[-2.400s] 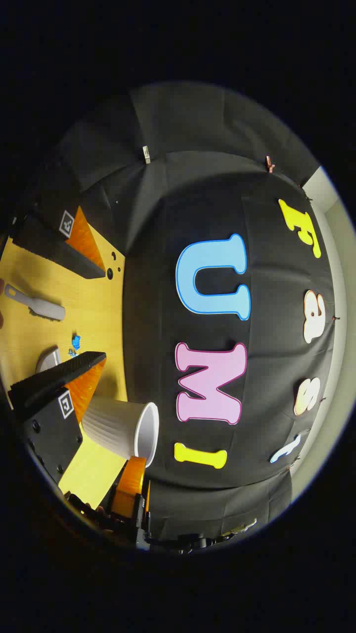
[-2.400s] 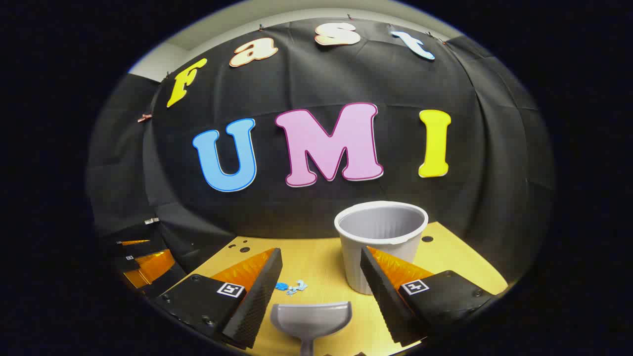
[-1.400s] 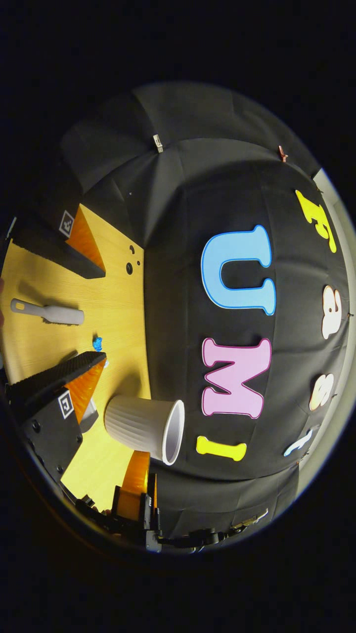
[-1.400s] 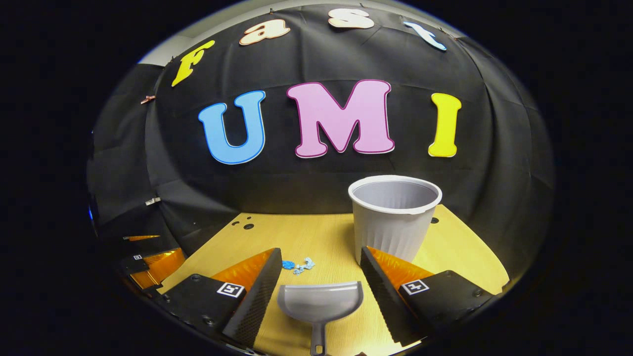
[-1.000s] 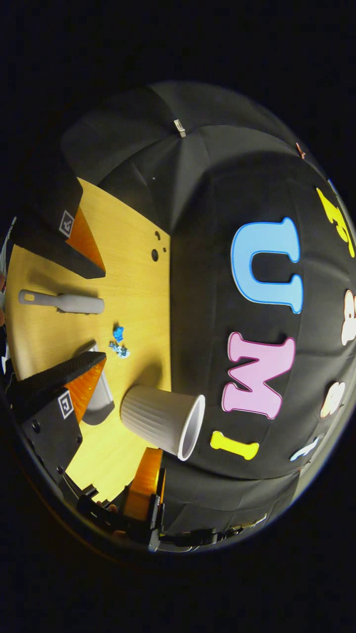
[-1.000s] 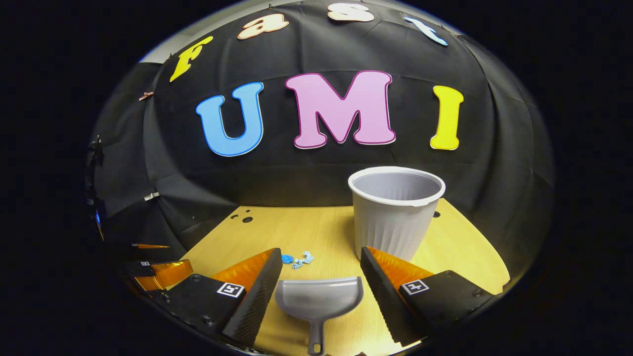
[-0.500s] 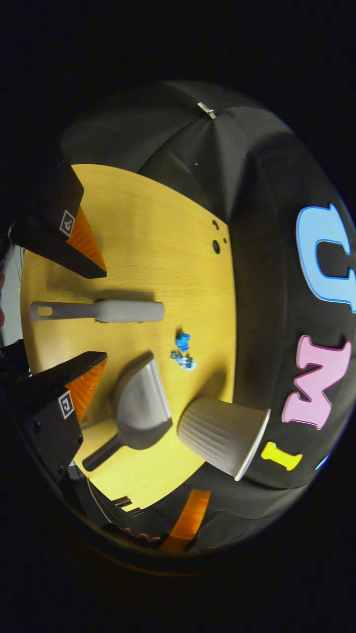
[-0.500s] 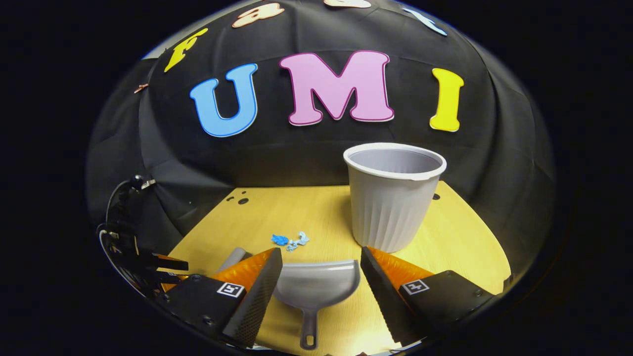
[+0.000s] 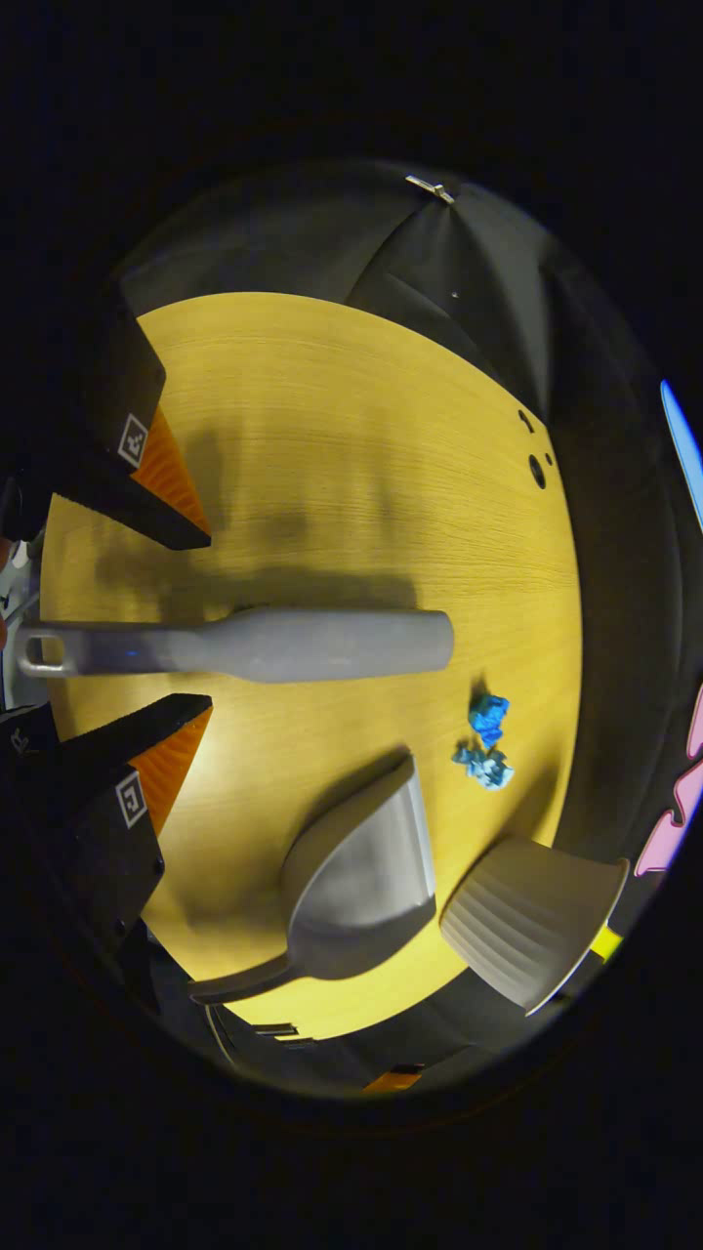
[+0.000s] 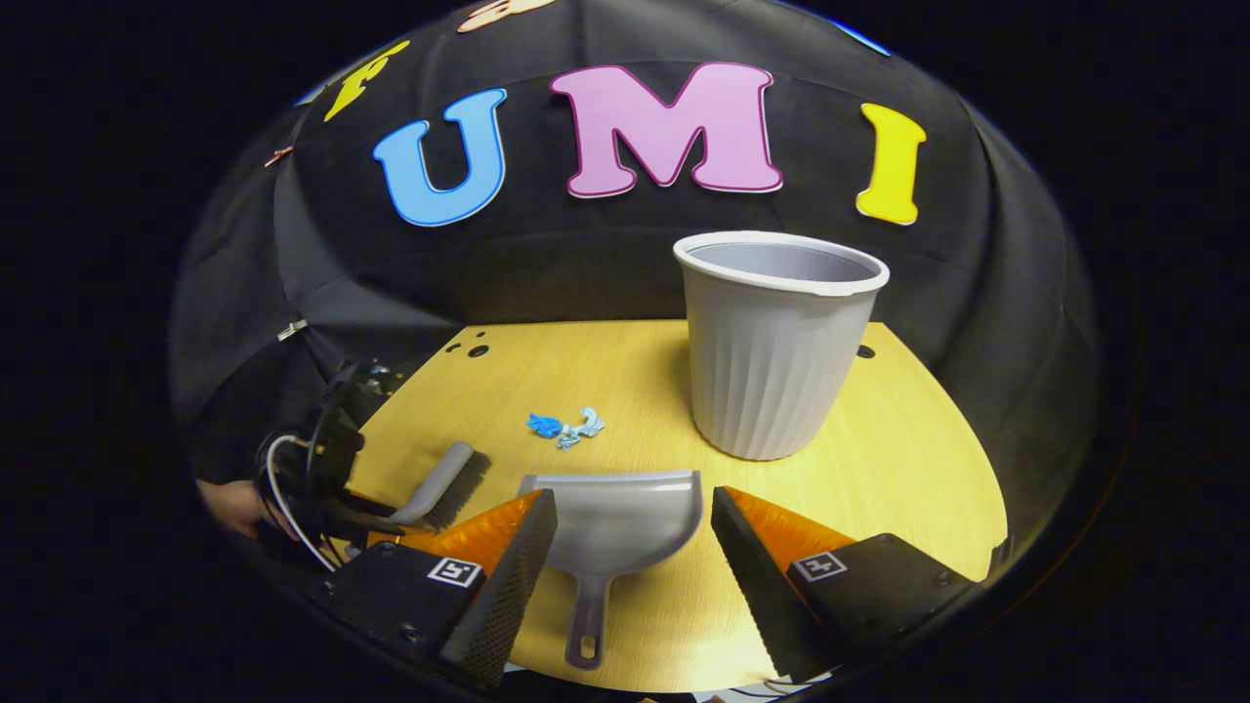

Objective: Pick up the small broom and dustpan from the desktop, sweep the trash into the dustpan with the broom, and then empty the trash into the garbage bin.

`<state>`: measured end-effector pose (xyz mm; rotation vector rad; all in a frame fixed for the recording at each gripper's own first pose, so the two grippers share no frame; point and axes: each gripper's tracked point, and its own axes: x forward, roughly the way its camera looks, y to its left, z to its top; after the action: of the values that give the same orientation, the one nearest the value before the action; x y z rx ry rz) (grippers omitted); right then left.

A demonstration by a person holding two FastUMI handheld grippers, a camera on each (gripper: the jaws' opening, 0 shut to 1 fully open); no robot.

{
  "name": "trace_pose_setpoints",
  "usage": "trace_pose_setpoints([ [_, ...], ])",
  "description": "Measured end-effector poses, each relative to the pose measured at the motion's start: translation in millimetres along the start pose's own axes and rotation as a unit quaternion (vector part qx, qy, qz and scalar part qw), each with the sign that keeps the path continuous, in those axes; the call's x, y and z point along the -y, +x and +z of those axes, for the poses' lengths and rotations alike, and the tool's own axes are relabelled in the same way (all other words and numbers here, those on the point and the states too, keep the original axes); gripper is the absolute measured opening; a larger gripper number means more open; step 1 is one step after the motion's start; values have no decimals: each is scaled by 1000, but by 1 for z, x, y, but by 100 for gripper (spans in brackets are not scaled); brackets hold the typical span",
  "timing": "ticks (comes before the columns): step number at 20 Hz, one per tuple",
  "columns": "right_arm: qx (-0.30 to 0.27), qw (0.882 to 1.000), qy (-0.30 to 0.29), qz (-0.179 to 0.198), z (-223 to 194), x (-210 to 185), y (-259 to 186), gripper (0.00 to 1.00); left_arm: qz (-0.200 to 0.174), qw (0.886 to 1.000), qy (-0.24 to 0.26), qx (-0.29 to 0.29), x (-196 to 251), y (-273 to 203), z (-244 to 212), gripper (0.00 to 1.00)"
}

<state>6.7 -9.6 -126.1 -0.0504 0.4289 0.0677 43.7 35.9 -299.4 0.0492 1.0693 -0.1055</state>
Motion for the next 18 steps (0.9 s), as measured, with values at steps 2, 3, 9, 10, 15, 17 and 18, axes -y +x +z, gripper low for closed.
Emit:
trace_pose_setpoints([
  [2, -16, 1000, 5, 23, -4, -3, 9, 99, -10, 999, -15, -27, 6, 6, -5, 96],
  [3, -26, 999, 7, 38, -7, -7, 14, 99, -10, 999, -22, -37, 8, 9, -7, 96],
  [9, -106, 989, 3, 98, -44, -24, 25, 99, 7, 998, -19, -67, 14, 16, -3, 82],
  [10, -115, 989, 4, 98, -47, -24, 24, 99, 7, 997, -18, -70, 15, 17, -2, 78],
  [15, -159, 984, 20, 82, -70, -22, 25, 99, 6, 997, -19, -77, 17, 18, -2, 35],
  [17, -173, 982, 27, 73, -76, -24, 25, 99, -2, 998, -16, -62, 16, 17, 0, 29],
  [18, -180, 981, 26, 65, -81, -24, 24, 99, -10, 998, -14, -53, 16, 17, 0, 28],
])
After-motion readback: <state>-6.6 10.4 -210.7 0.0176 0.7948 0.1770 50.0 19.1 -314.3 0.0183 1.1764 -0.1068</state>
